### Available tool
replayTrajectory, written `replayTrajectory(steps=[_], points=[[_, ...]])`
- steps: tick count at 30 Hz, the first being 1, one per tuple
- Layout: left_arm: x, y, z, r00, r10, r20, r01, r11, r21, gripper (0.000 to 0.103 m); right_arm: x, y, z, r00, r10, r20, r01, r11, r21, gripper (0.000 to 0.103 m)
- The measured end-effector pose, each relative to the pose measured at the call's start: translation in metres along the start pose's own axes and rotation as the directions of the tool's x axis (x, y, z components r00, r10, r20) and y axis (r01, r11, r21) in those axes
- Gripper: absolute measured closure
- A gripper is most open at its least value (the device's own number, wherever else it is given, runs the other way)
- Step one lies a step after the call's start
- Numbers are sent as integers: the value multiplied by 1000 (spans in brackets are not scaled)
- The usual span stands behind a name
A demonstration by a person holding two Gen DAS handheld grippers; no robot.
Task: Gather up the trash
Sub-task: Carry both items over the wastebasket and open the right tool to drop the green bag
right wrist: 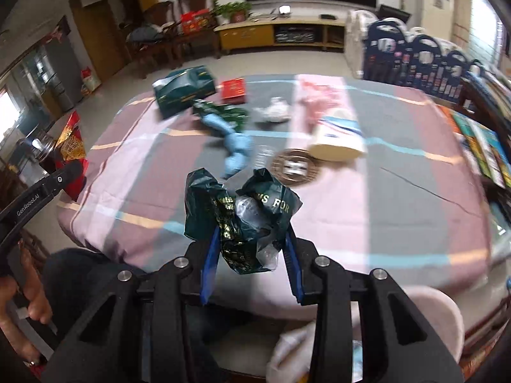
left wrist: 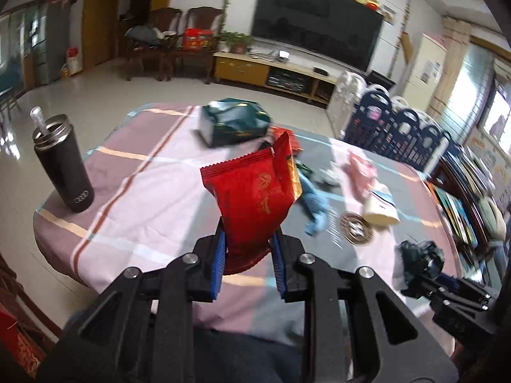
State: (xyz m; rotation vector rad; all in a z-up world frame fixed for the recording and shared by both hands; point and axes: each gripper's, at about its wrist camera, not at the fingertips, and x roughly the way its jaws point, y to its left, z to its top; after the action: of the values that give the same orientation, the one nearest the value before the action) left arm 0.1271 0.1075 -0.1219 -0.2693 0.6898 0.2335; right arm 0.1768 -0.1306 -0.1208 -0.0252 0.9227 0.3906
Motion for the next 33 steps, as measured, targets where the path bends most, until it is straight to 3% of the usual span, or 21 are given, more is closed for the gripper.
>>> replayTrajectory(steps=[6,12,20,33], points=[[-41,-64,-18,996,-84,15,81,987,140,76,-63,-52,-41,995,-87,42,83,993,85,65],[-69,-101,-34,991,-135,19,127,968,217,76,-95,-67,-56,990,-125,66,117,987,109,65],[-91,-121,-49,987,-162,17,152,954,259,76,-115,-78,-68,987,-142,77,131,982,133,65],[-94,-120,-50,986,-164,14,155,954,257,76,-112,-75,-75,989,-136,56,128,983,128,65]])
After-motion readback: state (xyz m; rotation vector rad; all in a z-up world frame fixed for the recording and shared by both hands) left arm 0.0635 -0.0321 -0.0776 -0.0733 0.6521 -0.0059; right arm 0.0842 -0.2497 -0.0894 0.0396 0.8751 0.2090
